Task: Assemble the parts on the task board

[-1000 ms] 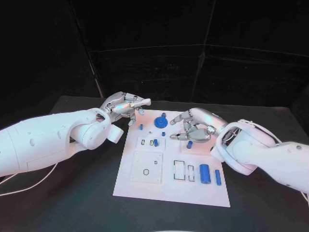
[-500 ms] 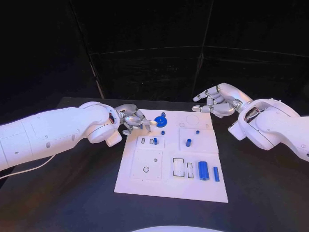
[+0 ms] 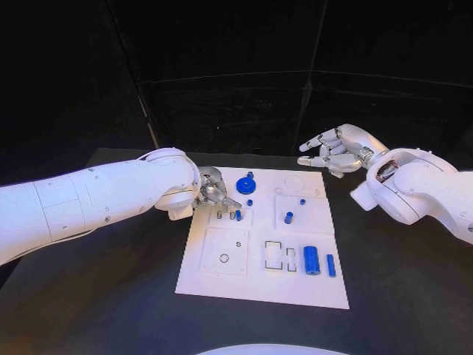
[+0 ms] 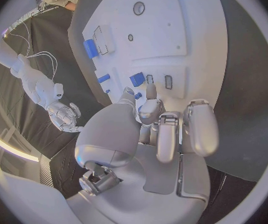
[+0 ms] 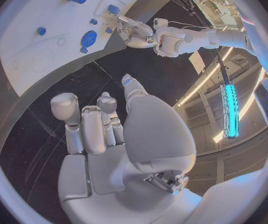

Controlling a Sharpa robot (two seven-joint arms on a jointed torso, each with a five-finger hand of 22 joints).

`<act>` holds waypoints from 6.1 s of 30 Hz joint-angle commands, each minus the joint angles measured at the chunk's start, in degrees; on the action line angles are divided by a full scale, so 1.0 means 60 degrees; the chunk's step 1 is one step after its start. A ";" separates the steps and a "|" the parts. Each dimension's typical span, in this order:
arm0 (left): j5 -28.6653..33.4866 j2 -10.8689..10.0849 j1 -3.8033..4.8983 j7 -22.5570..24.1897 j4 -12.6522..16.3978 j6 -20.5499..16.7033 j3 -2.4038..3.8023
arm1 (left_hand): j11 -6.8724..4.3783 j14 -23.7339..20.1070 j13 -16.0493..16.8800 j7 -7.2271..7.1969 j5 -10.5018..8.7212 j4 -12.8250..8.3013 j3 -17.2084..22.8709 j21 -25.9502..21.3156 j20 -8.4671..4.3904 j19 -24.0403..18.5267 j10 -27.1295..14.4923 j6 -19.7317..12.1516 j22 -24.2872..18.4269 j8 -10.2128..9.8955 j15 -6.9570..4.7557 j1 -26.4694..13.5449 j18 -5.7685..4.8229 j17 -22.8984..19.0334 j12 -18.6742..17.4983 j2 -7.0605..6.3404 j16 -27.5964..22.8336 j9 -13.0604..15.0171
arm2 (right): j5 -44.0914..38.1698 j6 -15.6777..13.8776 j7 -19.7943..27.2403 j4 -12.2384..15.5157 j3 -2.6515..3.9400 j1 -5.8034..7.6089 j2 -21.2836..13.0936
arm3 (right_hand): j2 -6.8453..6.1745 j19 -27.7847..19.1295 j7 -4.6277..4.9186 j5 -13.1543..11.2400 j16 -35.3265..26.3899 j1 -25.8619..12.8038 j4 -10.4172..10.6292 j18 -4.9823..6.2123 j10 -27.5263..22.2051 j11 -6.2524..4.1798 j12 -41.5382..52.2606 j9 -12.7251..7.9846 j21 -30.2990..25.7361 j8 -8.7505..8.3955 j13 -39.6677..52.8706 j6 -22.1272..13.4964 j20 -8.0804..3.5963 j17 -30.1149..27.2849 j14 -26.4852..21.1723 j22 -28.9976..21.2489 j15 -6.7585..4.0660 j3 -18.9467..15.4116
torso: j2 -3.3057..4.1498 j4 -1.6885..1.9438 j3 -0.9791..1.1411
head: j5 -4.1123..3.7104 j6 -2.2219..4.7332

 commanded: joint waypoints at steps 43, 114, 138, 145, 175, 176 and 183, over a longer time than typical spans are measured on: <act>-0.0421 0.0797 0.0178 -0.0643 -0.0325 0.0457 -0.0259 | -0.0063 0.1009 0.0156 -0.0053 0.0013 0.0175 -0.0237 0.0046 -0.0065 0.0168 0.0009 -0.0226 0.0176 0.0353 -0.0102 0.0033 -0.0125 0.2510 0.0114 0.0160 0.0029 0.0451 | 0.0191 0.0499 -0.0321 -0.0788 0.0003 0.0023 0.0601 | 0.0070 0.0033 -0.0010 0.0157 -0.0085 0.0069 0.0016 0.0115 0.0104 -0.0026 0.0067 -0.0005 -0.0088 0.0113 0.0002 0.0097 -0.0048 -0.0034 0.0283 -0.0062 -0.0038 -0.0097 | 0.0036 0.0002 -0.0013 | -0.0014 -0.0114; 0.0040 -0.0328 -0.0117 0.0446 0.0702 -0.1775 -0.0268 | -0.0140 0.1009 0.0056 -0.0096 0.0107 -0.2571 0.8380 -0.0161 -0.0142 0.0266 0.0078 -0.0839 0.0329 0.0931 -0.0173 -0.0248 -0.0130 0.2510 -0.0124 -0.1234 0.0029 0.1876 | 0.0191 0.0483 -0.0335 -0.0994 0.0001 0.0019 0.0698 | 0.0197 0.0022 -0.0032 0.0523 -0.0122 0.0203 -0.0005 0.0128 0.0115 -0.0053 0.0079 -0.0028 -0.0154 0.0225 -0.0054 0.0098 -0.0077 -0.0044 0.0291 -0.0158 -0.0066 -0.0132 | 0.0029 0.0034 -0.0019 | 0.0074 -0.0223; -0.0955 -0.0225 -0.0366 0.0291 0.0472 -0.1452 -0.0265 | -0.0141 0.1009 0.0029 -0.0096 0.0175 -0.2659 0.8551 -0.0171 -0.0146 0.0269 0.0075 -0.0851 0.0330 0.0988 -0.0175 -0.0278 -0.0129 0.2510 -0.0148 -0.1308 0.0029 0.1939 | 0.0191 0.0508 -0.0330 -0.1005 0.0001 0.0019 0.0715 | 0.0204 0.0031 -0.0031 0.0552 -0.0117 0.0198 0.0003 0.0125 0.0118 -0.0053 0.0084 -0.0031 -0.0150 0.0231 -0.0051 0.0094 -0.0078 -0.0033 0.0294 -0.0147 -0.0066 -0.0139 | 0.0039 0.0021 -0.0017 | 0.0088 -0.0259; -0.0959 -0.0232 -0.0368 0.0245 0.0475 -0.1227 -0.0265 | -0.0143 0.1009 0.0011 -0.0096 0.0215 -0.2683 0.8610 -0.0176 -0.0147 0.0269 0.0072 -0.0853 0.0330 0.1012 -0.0176 -0.0302 -0.0128 0.2510 -0.0162 -0.1340 0.0029 0.1965 | 0.0191 0.0523 -0.0329 -0.1015 0.0001 0.0019 0.0729 | 0.0204 0.0031 -0.0031 0.0552 -0.0117 0.0198 0.0003 0.0125 0.0118 -0.0053 0.0084 -0.0031 -0.0150 0.0231 -0.0051 0.0094 -0.0078 -0.0033 0.0294 -0.0147 -0.0066 -0.0139 | 0.0038 0.0014 -0.0027 | 0.0082 -0.0277; -0.0861 -0.0155 -0.0366 0.0207 0.0486 -0.0827 -0.0265 | -0.0146 0.1009 0.0007 -0.0100 0.0236 -0.2715 0.8664 -0.0162 -0.0148 0.0275 0.0080 -0.0853 0.0355 0.1043 -0.0177 -0.0338 -0.0133 0.2510 -0.0164 -0.1391 0.0029 0.1996 | 0.0191 0.0565 -0.0290 -0.1030 0.0001 0.0018 0.0767 | 0.0224 0.0045 -0.0030 0.0575 -0.0115 0.0175 0.0028 0.0121 0.0138 -0.0052 0.0109 -0.0034 -0.0146 0.0242 -0.0030 0.0091 -0.0079 -0.0025 0.0297 -0.0133 -0.0065 -0.0152 | 0.0042 0.0013 -0.0020 | 0.0097 -0.0293; -0.0861 -0.0146 -0.0366 0.0203 0.0478 -0.0790 -0.0265 | -0.0146 0.1009 0.0005 -0.0101 0.0237 -0.2717 0.8665 -0.0161 -0.0148 0.0275 0.0080 -0.0854 0.0355 0.1043 -0.0177 -0.0338 -0.0133 0.2510 -0.0165 -0.1393 0.0029 0.1997 | 0.0191 0.0565 -0.0290 -0.1030 0.0001 0.0018 0.0768 | 0.0224 0.0045 -0.0030 0.0575 -0.0115 0.0175 0.0028 0.0121 0.0138 -0.0052 0.0109 -0.0034 -0.0146 0.0242 -0.0030 0.0091 -0.0079 -0.0025 0.0297 -0.0133 -0.0065 -0.0152 | 0.0044 0.0010 -0.0018 | 0.0098 -0.0300; -0.0860 -0.0058 -0.0365 0.0175 0.0418 -0.0598 -0.0265 | -0.0160 0.1009 0.0039 -0.0130 0.0229 -0.2694 0.8576 -0.0123 -0.0153 0.0292 0.0140 -0.0822 0.0417 0.1111 -0.0186 -0.0505 -0.0145 0.2510 -0.0119 -0.1486 0.0029 0.2058 | 0.0191 0.0562 -0.0288 -0.1032 0.0001 0.0018 0.0779 | 0.0230 0.0042 -0.0030 0.0577 -0.0115 0.0168 0.0034 0.0122 0.0134 -0.0052 0.0104 -0.0034 -0.0150 0.0245 -0.0039 0.0090 -0.0079 -0.0024 0.0298 -0.0141 -0.0065 -0.0155 | 0.0040 0.0009 -0.0024 | 0.0083 -0.0334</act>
